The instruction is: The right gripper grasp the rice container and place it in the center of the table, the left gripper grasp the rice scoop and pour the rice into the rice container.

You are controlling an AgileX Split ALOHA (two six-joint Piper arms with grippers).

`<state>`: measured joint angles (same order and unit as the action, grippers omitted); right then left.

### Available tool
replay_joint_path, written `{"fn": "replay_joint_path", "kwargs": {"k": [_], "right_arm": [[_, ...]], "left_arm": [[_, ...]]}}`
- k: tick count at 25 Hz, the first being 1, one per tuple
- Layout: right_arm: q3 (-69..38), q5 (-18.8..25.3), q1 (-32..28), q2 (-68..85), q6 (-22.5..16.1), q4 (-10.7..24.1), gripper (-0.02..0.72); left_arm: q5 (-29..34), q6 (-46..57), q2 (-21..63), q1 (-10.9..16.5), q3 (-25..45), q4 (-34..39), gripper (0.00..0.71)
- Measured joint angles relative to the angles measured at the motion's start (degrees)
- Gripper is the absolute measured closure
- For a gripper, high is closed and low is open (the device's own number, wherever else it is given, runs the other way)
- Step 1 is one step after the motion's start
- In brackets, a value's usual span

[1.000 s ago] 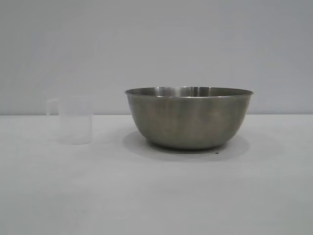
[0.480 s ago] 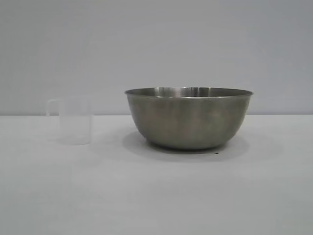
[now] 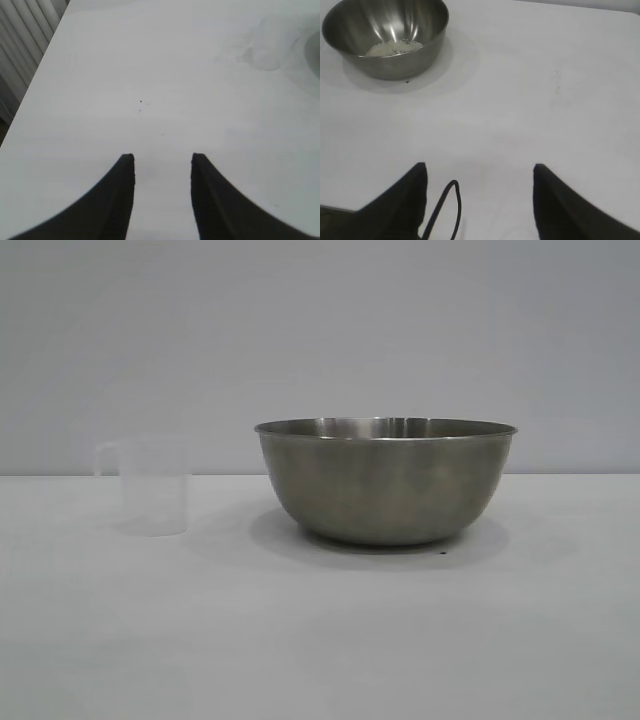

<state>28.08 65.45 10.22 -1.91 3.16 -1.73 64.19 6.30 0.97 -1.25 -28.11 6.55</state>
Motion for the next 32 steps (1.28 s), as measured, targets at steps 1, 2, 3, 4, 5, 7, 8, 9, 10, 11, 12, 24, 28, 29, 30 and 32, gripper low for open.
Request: {"fn": "replay_joint_path", "kwargs": {"k": [1, 2, 3, 4, 5, 7, 8, 9, 10, 11, 12, 24, 28, 29, 30, 32], "right_arm": [[0.00, 0.00, 0.00, 0.00, 0.00, 0.00, 0.254], [0.00, 0.00, 0.00, 0.00, 0.00, 0.00, 0.254], [0.00, 0.00, 0.00, 0.00, 0.00, 0.00, 0.254], [0.00, 0.00, 0.00, 0.00, 0.00, 0.00, 0.254], [0.00, 0.00, 0.00, 0.00, 0.00, 0.00, 0.254], [0.00, 0.00, 0.00, 0.00, 0.00, 0.00, 0.254], [0.00, 0.00, 0.00, 0.00, 0.00, 0.00, 0.254], [0.00, 0.00, 0.00, 0.00, 0.00, 0.00, 0.254], [0.00, 0.00, 0.00, 0.00, 0.00, 0.00, 0.254], [0.00, 0.00, 0.00, 0.00, 0.00, 0.00, 0.254], [0.00, 0.00, 0.00, 0.00, 0.00, 0.00, 0.254], [0.00, 0.00, 0.00, 0.00, 0.00, 0.00, 0.254], [0.00, 0.00, 0.00, 0.00, 0.00, 0.00, 0.254], [0.00, 0.00, 0.00, 0.00, 0.00, 0.00, 0.254], [0.00, 0.00, 0.00, 0.00, 0.00, 0.00, 0.254], [0.00, 0.00, 0.00, 0.00, 0.00, 0.00, 0.254]], "left_arm": [[0.00, -0.03, 0.00, 0.00, 0.00, 0.00, 0.483], [0.00, -0.03, 0.00, 0.00, 0.00, 0.00, 0.483], [0.00, -0.03, 0.00, 0.00, 0.00, 0.00, 0.483], [0.00, -0.13, 0.00, 0.00, 0.00, 0.00, 0.483], [0.00, -0.13, 0.00, 0.00, 0.00, 0.00, 0.483], [0.00, -0.13, 0.00, 0.00, 0.00, 0.00, 0.483], [0.00, -0.13, 0.00, 0.00, 0.00, 0.00, 0.483], [0.00, -0.13, 0.00, 0.00, 0.00, 0.00, 0.483], [0.00, -0.13, 0.00, 0.00, 0.00, 0.00, 0.483], [0.00, -0.13, 0.00, 0.00, 0.00, 0.00, 0.483], [0.00, -0.13, 0.00, 0.00, 0.00, 0.00, 0.483], [0.00, -3.65, 0.00, 0.00, 0.00, -2.24, 0.483], [0.00, -5.41, 0.00, 1.50, 0.26, -3.04, 0.483], [0.00, -5.40, 0.00, 1.91, 0.39, -3.04, 0.483], [0.00, -5.40, 0.00, 2.04, 0.39, -3.04, 0.483], [0.00, -5.53, 0.00, 2.04, 0.39, -3.04, 0.483]]}}
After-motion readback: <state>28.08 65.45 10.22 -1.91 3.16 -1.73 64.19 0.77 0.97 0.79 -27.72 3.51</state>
